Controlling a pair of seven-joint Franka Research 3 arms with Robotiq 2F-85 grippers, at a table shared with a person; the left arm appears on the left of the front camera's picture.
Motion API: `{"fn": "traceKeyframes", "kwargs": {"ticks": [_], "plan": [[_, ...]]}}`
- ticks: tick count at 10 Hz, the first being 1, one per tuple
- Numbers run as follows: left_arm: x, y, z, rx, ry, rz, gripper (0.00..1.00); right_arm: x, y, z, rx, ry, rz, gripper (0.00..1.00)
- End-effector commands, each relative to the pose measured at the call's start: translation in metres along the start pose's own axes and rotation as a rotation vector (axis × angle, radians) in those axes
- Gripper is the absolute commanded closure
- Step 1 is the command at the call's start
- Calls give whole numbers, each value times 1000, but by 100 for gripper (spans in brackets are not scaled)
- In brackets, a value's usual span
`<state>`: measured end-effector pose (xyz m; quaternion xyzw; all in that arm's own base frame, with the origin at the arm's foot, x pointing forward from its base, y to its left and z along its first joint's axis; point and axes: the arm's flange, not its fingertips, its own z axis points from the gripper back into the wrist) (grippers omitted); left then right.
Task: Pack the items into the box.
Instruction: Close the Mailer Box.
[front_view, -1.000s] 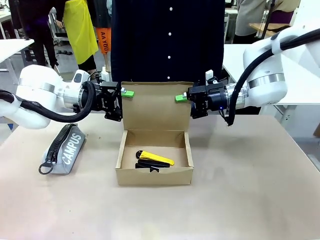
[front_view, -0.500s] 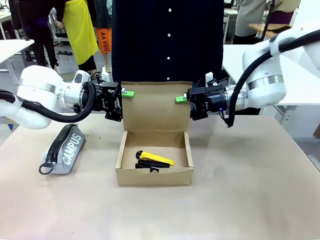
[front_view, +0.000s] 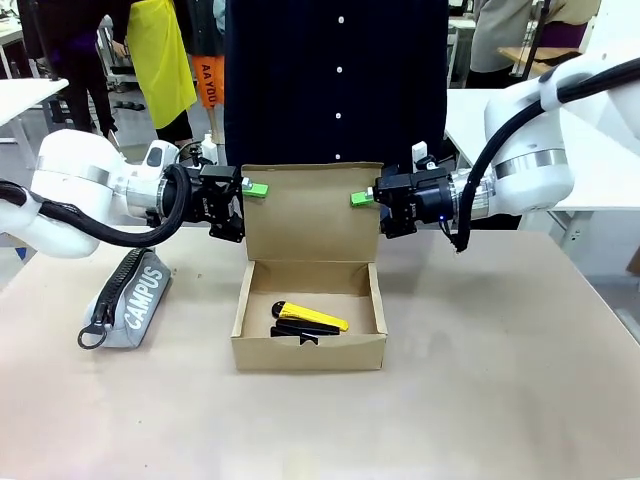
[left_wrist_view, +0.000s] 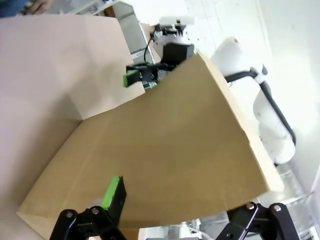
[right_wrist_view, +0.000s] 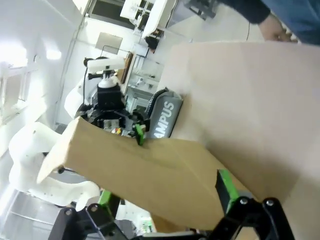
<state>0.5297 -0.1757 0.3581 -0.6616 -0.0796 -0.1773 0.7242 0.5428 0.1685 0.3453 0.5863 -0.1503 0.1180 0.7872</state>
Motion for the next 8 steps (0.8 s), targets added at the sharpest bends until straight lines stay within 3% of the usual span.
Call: {"fn": "traceKeyframes", "kwargs": {"ticks": [1, 3, 5, 8], "plan": [[-26, -9, 0, 16, 32, -233, 0, -24, 3, 1, -53, -127, 170, 0], [-35, -1, 1, 94, 3, -360, 0, -46, 3, 5, -38, -211, 346, 0], [-41, 3, 1, 102, -18, -508, 0, -65, 8, 9, 69, -238, 492, 0], [-51, -5, 3, 67, -113, -704, 0, -82, 10, 8, 161, -162, 590, 0]]}}
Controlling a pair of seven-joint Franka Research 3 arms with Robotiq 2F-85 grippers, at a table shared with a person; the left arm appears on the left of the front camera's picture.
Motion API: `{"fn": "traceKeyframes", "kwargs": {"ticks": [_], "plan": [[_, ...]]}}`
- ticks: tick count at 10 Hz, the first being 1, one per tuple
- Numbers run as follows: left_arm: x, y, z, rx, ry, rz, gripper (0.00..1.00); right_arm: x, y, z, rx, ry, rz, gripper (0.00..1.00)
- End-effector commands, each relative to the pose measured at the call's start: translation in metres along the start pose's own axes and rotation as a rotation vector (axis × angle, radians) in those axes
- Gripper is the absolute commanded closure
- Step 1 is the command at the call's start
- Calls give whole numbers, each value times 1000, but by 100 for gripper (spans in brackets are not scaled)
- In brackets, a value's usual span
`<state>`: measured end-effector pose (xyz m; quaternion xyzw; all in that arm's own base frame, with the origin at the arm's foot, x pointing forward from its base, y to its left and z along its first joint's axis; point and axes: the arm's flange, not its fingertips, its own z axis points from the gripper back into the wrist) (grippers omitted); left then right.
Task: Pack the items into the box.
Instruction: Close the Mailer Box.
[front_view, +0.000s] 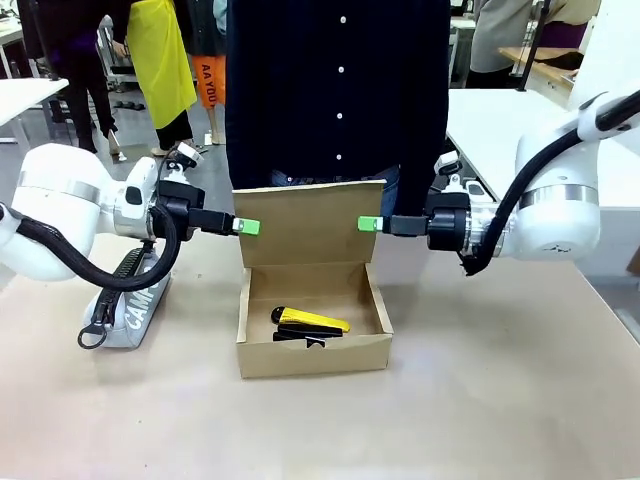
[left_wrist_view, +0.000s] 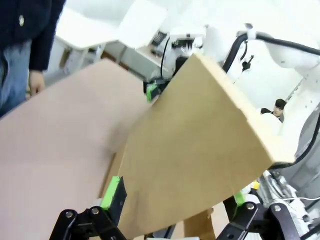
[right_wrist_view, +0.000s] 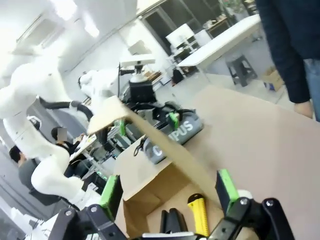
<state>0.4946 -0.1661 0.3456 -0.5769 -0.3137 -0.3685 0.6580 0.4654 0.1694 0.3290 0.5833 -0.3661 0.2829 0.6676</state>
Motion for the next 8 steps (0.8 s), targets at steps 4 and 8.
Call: {"fn": "traceKeyframes", "kwargs": {"ticks": [4, 8], "plan": [[-34, -23, 9, -63, 24, -196, 0, -23, 2, 13, 82, 41, 146, 0], [-57, -29, 12, -178, 42, -317, 0, -52, -10, 14, 148, 30, 159, 0]]}}
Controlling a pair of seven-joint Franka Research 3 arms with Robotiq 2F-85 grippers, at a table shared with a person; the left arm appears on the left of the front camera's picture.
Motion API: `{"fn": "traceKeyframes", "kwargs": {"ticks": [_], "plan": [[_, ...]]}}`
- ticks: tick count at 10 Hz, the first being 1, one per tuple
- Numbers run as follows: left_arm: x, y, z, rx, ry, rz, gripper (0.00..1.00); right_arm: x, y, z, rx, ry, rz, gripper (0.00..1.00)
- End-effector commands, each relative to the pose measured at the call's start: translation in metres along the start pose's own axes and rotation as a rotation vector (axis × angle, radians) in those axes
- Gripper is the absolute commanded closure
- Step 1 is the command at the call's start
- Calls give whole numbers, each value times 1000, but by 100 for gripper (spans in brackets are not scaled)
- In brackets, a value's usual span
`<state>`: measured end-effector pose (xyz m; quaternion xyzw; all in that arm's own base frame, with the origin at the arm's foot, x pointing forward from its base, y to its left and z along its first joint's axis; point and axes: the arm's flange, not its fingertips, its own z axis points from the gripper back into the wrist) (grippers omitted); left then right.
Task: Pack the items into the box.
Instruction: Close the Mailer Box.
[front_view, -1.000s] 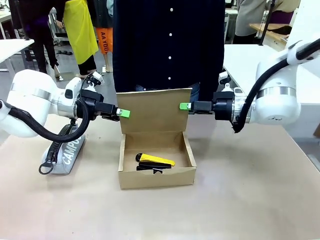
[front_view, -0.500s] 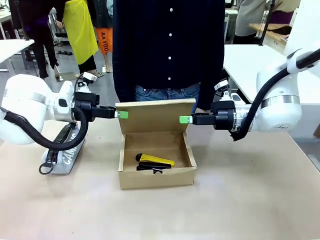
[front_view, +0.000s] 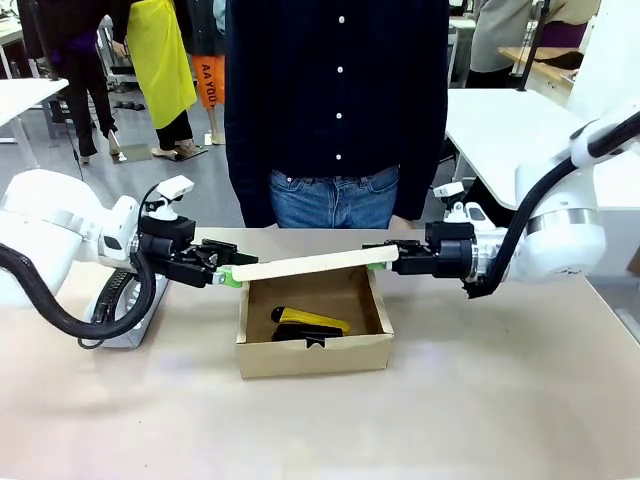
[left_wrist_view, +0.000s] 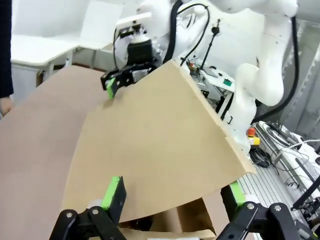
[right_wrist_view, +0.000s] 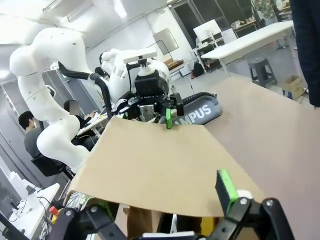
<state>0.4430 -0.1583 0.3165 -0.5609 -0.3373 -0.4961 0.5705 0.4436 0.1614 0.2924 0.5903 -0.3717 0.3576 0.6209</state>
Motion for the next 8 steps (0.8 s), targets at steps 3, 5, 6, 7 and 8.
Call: {"fn": "traceKeyframes", "kwargs": {"ticks": [3, 5, 6, 7, 8], "plan": [[-14, -3, 10, -44, -31, -53, 0, -27, -2, 24, 57, -44, 40, 0], [-19, -5, 22, -54, -43, -54, 0, -31, -1, 43, 38, -71, 35, 0], [-21, -12, 37, -42, -46, -70, 0, -33, -2, 56, 0, -91, 30, 0], [-23, -22, 57, -17, -61, -91, 0, -34, -1, 72, -29, -111, 25, 0], [-23, -35, 78, 37, -106, -112, 0, -33, 0, 87, -73, -146, 26, 0]]}}
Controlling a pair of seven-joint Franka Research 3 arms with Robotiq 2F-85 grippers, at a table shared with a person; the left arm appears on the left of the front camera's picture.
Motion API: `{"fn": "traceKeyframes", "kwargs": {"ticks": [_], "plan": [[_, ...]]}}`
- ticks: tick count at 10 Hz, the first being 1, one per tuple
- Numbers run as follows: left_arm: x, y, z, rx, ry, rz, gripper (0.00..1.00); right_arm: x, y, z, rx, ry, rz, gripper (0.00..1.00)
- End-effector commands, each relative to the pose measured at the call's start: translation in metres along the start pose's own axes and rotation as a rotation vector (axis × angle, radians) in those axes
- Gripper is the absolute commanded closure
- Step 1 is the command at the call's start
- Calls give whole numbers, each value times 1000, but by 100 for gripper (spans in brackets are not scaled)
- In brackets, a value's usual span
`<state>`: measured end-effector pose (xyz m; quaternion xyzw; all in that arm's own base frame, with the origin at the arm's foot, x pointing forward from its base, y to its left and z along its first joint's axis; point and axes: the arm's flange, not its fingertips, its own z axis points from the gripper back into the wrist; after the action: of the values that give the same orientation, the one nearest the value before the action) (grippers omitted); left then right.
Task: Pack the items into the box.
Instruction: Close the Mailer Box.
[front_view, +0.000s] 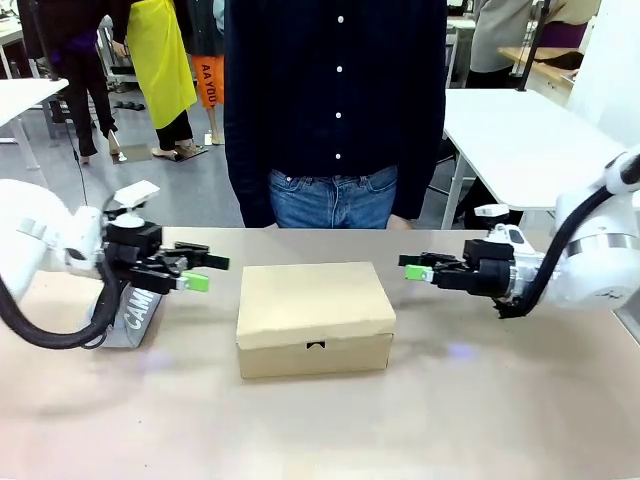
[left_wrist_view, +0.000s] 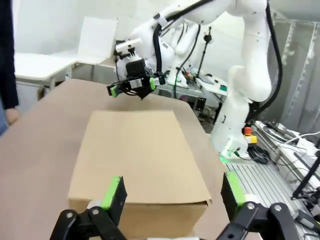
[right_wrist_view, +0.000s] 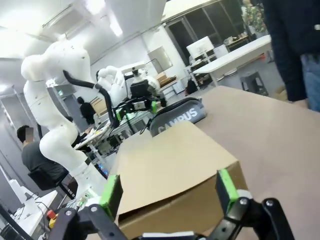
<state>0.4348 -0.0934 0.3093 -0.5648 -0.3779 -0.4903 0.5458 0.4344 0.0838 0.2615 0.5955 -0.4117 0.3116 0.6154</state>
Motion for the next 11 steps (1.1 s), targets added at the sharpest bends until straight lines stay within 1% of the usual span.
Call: {"fn": "traceKeyframes", "kwargs": {"ticks": [1, 2, 3, 4, 5, 6, 7, 8, 9, 10, 11], "plan": [[7, -28, 27, 58, -113, -78, 0, 6, 13, 14, -20, -78, 47, 0], [11, -31, 23, 56, -195, -115, 0, 11, 16, 7, 5, -109, 64, 0], [12, -27, 15, 62, -227, -152, 0, 13, 16, -9, -15, -86, 85, 0], [11, -20, 6, 50, -233, -163, 0, 14, 13, -24, -34, -45, 95, 0], [10, -12, -8, 25, -230, -169, 0, 15, 9, -42, -24, -18, 110, 0], [10, -7, -26, -2, -199, -187, 0, 17, 9, -63, -13, -6, 155, 0], [5, -5, -42, 0, -155, -204, 0, 15, 11, -79, 24, 11, 189, 0], [0, -2, -57, -8, -100, -217, 0, 11, 12, -93, 19, 36, 229, 0], [-8, 4, -68, -7, -42, -203, 0, 5, 13, -104, 15, 62, 273, 0], [-18, 10, -76, -8, 4, -197, 0, -4, 12, -110, 20, 115, 318, 0], [-22, 13, -83, -26, 24, -193, 0, -10, 10, -112, 28, 160, 353, 0]]}}
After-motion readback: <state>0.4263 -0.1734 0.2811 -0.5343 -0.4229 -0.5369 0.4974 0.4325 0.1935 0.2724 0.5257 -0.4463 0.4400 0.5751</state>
